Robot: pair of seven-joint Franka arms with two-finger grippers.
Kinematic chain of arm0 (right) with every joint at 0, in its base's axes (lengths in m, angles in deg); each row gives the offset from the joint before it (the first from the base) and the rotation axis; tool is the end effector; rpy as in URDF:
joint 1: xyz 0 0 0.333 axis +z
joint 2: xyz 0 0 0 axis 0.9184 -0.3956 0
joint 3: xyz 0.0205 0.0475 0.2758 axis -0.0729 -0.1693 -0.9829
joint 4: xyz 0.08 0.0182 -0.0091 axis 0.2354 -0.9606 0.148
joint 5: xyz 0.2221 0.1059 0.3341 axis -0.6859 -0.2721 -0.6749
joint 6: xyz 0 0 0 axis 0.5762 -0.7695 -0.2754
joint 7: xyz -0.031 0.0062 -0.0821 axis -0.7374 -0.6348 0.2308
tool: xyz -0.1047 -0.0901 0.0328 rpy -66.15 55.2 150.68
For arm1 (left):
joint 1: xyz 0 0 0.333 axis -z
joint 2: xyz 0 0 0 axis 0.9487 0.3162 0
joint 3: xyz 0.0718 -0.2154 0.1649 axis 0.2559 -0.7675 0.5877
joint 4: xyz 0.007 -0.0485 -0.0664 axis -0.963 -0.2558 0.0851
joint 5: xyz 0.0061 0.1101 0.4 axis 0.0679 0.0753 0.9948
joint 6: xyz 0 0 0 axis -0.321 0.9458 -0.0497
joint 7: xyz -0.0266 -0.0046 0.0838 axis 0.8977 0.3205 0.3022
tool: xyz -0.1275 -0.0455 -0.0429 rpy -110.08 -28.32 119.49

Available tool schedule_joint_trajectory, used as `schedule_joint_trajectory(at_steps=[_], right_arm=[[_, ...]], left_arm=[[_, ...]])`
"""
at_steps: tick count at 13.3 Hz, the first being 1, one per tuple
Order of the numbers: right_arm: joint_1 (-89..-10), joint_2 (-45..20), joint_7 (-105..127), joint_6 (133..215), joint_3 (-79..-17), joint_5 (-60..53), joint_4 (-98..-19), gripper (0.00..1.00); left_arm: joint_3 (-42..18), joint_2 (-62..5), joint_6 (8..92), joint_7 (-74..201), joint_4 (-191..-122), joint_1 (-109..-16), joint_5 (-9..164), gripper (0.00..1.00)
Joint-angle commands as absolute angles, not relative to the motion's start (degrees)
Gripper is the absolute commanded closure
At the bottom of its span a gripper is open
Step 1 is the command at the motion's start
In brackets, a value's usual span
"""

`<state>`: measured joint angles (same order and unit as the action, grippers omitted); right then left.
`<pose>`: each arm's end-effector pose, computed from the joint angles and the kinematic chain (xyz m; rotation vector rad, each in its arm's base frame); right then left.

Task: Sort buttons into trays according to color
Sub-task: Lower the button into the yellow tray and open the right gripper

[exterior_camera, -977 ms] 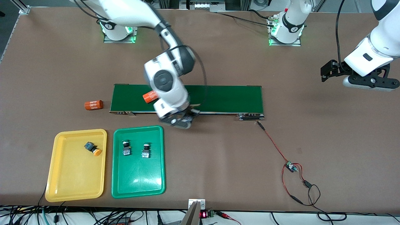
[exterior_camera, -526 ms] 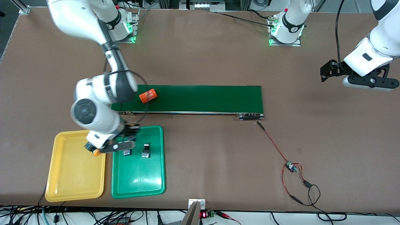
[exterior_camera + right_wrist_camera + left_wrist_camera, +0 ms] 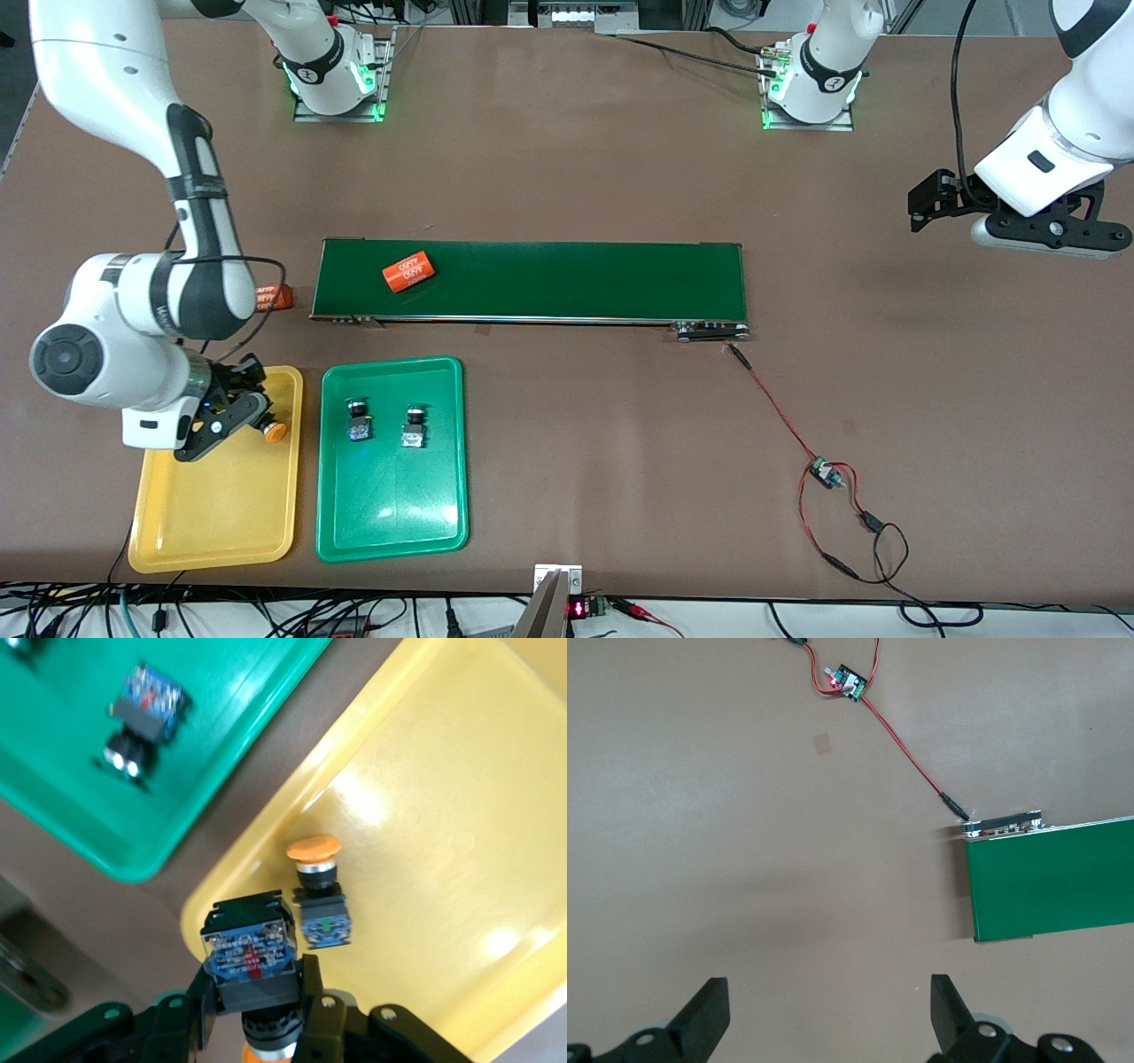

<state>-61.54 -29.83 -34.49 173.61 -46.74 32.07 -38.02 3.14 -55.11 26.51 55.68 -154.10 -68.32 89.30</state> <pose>0.7188 -0.0051 0.2225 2.8286 1.3125 -0.1269 0.5703 -0.0547 0.5098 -3.0808 0.2121 0.0548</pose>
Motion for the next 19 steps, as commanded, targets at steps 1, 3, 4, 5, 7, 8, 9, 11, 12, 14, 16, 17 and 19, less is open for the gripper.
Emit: schedule_joint_trajectory(at_steps=[1, 3, 4, 5, 7, 8, 9, 11, 12, 14, 16, 17, 19], right_arm=[[-67.91, -31.73, -51.09, 176.07, -51.45, 32.69, -37.55, 1.0], [-69.77, -32.44, -57.89, 177.04, -52.08, 32.6, -37.37, 1.0], [-70.12, -32.53, -60.96, 177.31, -52.08, 32.6, -37.37, 1.0], [-70.91, -32.7, -64.82, 178.0, -52.08, 32.52, -37.11, 1.0], [-72.66, -34.11, -73.08, 180.46, -52.34, 32.52, -36.58, 1.0], [-73.54, -35.07, -76.86, 182.91, -52.34, 31.91, -36.58, 1.0], [-74.42, -35.86, -80.12, 184.33, -52.34, 29.9, -36.32, 1.0], [-74.96, -37.8, -84.79, 184.69, -52.26, 28.39, -34.48, 1.0], [-74.96, -38.24, -85.33, 184.78, -52.34, 28.3, -34.39, 1.0], [-74.96, -39.03, -85.52, 184.78, -52.34, 26.55, -34.21, 0.16], [-74.7, -38.51, -84.81, 183.91, -52.26, 22.51, -34.3, 0.0], [-74.52, -37.2, -83.85, 183.46, -52.26, 22.41, -34.3, 0.0], [-74.17, -34.04, -75.28, 177.87, -52.26, 23.02, -34.82, 0.0]], left_arm=[[3.22, -55.5, 25.42, 55.41, -153.35, -68.22, 88.24, 0.0], [3.31, -55.5, 25.42, 55.41, -153.35, -68.22, 88.24, 0.0], [3.23, -55.5, 25.42, 55.41, -153.35, -68.22, 88.33, 0.0], [3.22, -55.5, 25.42, 55.41, -153.35, -68.22, 88.33, 0.0], [3.31, -55.5, 25.42, 55.32, -153.35, -68.22, 88.33, 0.0], [3.23, -55.5, 25.42, 55.32, -153.35, -68.22, 88.24, 0.0], [3.22, -55.5, 25.42, 55.32, -153.35, -68.22, 88.33, 0.0], [3.23, -55.5, 25.42, 55.32, -153.35, -68.22, 88.24, 0.0], [3.31, -55.5, 25.42, 55.32, -153.35, -68.22, 88.33, 0.0], [3.31, -55.41, 25.42, 55.32, -153.35, -68.22, 88.24, 0.0], [3.22, -55.41, 25.42, 55.5, -153.26, -68.22, 88.33, 0.0], [3.22, -55.41, 25.42, 55.5, -153.26, -68.22, 88.33, 0.0], [3.22, -55.32, 25.42, 55.5, -153.0, -68.22, 88.33, 0.0]])
